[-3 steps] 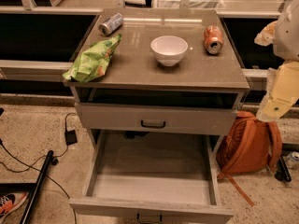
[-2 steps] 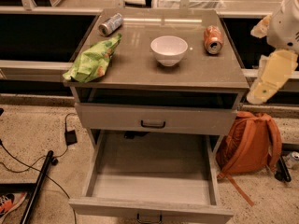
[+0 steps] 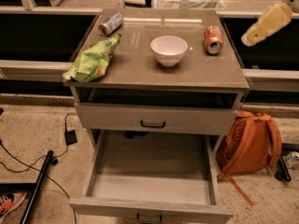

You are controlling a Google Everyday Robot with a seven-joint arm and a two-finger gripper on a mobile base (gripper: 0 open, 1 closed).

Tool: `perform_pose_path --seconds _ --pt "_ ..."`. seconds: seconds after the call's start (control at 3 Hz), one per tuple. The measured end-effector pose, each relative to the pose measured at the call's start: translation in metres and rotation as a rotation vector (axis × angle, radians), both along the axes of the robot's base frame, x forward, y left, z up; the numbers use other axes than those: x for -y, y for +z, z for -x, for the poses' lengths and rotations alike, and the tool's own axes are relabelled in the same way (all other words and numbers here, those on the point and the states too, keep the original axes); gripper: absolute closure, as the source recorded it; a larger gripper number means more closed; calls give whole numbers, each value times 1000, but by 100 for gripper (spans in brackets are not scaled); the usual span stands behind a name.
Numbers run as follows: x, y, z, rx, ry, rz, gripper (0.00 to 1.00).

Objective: Place coke can into middle drawer

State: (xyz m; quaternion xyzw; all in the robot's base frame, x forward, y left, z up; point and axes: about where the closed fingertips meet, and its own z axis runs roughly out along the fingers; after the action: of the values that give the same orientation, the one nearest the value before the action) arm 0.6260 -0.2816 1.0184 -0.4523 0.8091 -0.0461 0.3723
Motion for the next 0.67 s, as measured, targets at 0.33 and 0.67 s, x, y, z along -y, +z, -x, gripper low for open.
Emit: perform_pose_path --seconds 0.33,0.67 --pt "23 8 -54 101 -153 -105 0" --pt "33 -15 -113 122 -271 -163 0"
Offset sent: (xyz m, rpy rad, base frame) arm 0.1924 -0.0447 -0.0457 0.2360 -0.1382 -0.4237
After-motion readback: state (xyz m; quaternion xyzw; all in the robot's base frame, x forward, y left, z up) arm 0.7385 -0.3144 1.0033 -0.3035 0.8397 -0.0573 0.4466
